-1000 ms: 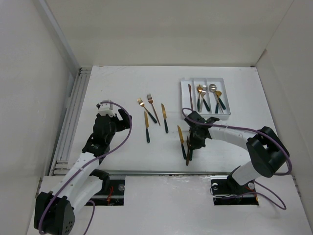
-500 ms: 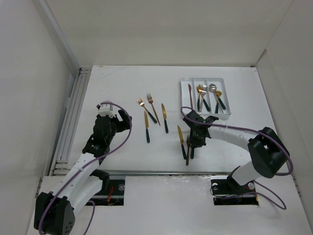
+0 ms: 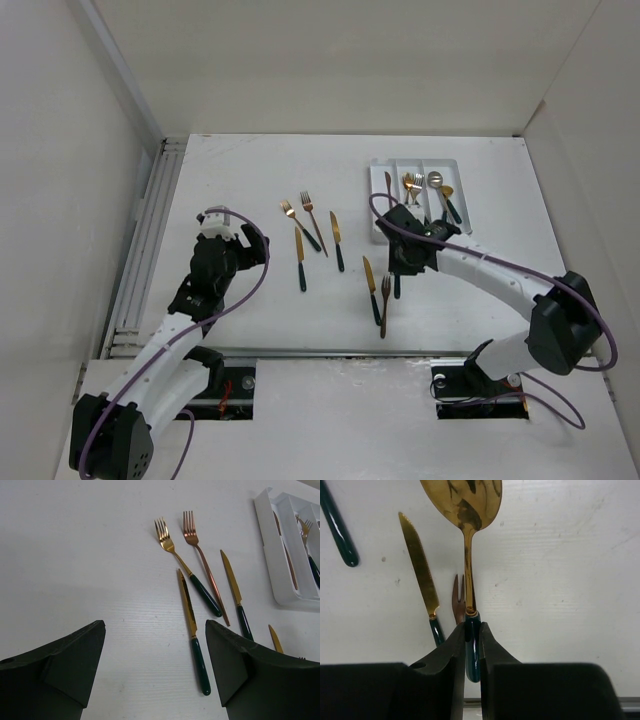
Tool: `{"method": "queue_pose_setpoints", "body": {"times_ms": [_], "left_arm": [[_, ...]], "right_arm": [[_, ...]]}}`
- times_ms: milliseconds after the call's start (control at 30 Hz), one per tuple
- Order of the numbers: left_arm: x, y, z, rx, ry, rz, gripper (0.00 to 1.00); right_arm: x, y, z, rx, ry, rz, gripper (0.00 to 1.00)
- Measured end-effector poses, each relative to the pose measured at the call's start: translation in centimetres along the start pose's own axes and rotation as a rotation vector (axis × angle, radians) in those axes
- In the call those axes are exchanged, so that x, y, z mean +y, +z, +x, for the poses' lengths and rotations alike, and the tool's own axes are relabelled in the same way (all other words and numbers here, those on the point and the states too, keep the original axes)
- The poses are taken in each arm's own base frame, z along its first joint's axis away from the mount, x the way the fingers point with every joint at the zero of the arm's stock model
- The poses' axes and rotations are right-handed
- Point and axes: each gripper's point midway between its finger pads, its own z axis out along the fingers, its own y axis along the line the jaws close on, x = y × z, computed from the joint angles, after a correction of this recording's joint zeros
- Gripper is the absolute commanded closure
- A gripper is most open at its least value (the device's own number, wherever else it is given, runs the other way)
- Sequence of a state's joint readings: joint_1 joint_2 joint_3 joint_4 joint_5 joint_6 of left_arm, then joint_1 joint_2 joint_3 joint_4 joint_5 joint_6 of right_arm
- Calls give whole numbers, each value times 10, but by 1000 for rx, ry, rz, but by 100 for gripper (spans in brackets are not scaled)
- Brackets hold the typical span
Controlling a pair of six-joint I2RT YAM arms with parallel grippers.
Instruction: Sort the eating utensils into containers
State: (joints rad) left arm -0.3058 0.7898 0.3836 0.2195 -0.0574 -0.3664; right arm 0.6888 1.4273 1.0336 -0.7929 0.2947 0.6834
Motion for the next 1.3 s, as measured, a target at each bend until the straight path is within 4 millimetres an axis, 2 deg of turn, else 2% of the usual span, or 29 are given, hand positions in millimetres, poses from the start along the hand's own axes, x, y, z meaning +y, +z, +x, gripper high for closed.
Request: {"method": "queue_pose_setpoints", "body": {"times_ms": [67, 133, 200, 267, 333, 400, 467, 533, 633, 767, 867, 1033, 1167, 1300], "left_arm": [[0, 0, 0, -2, -3, 0, 22], [0, 0, -1, -2, -4, 0, 22], [0, 0, 0, -2, -6, 0, 22], [0, 0, 0, -1, -7, -1, 22], [0, 0, 0, -1, -7, -2, 22], [0, 0, 0, -2, -7, -3, 22], [0, 0, 0, -1, -8, -4, 22], [3, 2, 1, 5, -10, -13, 22], [11, 5, 6, 24, -13, -39, 22], [22, 9, 9, 39, -22, -78, 22], [27, 10, 10, 42, -26, -94, 22], [32, 12, 13, 53, -29, -109, 23], [33, 12, 14, 56, -29, -112, 23], [35, 12, 13, 54, -32, -117, 23]], "right_arm": [[-1, -5, -11, -28, -33, 7, 100], [2, -9, -31, -60, -63, 8, 100], [3, -11, -63, -113, -84, 9, 100], [-3, -9, -103, -171, -86, 25, 100], [-20, -3, -142, -227, -80, 59, 100], [-46, 6, -176, -271, -80, 112, 100], [-73, 17, -199, -293, -87, 164, 100], [-101, 28, -214, -293, -99, 215, 100], [-136, 45, -229, -275, -126, 271, 100], [-161, 69, -237, -240, -152, 312, 100], [-169, 92, -235, -199, -169, 315, 100], [-166, 120, -221, -129, -192, 289, 100], [-165, 123, -221, -119, -180, 290, 58], [-165, 117, -229, -136, -159, 298, 48]]}}
